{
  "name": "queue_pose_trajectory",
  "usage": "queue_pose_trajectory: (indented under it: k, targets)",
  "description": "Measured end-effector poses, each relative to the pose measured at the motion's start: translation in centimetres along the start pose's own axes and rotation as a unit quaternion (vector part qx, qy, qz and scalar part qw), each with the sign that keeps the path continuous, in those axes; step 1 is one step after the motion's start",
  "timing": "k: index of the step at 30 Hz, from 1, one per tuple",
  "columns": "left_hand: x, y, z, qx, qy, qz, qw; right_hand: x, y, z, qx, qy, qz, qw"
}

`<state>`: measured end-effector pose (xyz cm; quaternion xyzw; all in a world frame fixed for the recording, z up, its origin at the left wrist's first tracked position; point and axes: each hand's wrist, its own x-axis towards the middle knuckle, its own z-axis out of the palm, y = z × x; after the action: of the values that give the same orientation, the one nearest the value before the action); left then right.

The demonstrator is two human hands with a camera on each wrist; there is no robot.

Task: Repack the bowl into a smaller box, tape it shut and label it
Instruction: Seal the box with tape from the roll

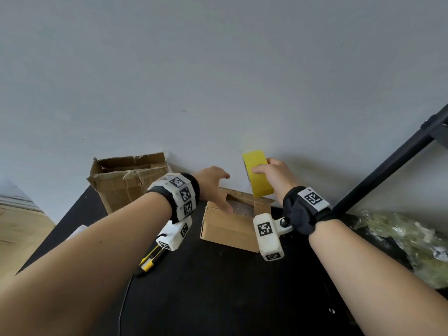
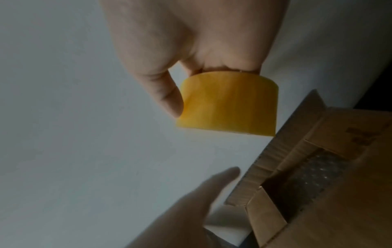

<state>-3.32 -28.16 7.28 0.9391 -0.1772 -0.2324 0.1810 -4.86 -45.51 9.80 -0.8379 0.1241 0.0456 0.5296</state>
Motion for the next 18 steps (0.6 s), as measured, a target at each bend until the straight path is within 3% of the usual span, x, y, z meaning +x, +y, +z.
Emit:
queue_pose_trajectory:
  k: [3, 9, 13, 18]
  targets:
    - [1.2, 0.8, 2.6, 0.182, -0.046, 0.026, 0.982, -0.1, 0.7, -0.3, 0.009, 0.012, 0.006, 1.0]
    - [3.9, 0.6, 5.2, 0.27, -0.043, 0.034, 0.961, 0.1, 1.5, -0.9, 0.001, 0.025, 0.019, 0.999]
    - [4.5, 0.2, 6.4, 0.229, -0.011, 0.03, 0.973, 0.6, 2.8, -1.0, 0.002, 0.049, 0.037, 0.998]
    - [4.9, -0.8, 5.5, 0.096, -0.03, 0.026, 0.995, 1.1, 4.4, -1.2, 0.011, 0.076, 0.029, 0.997]
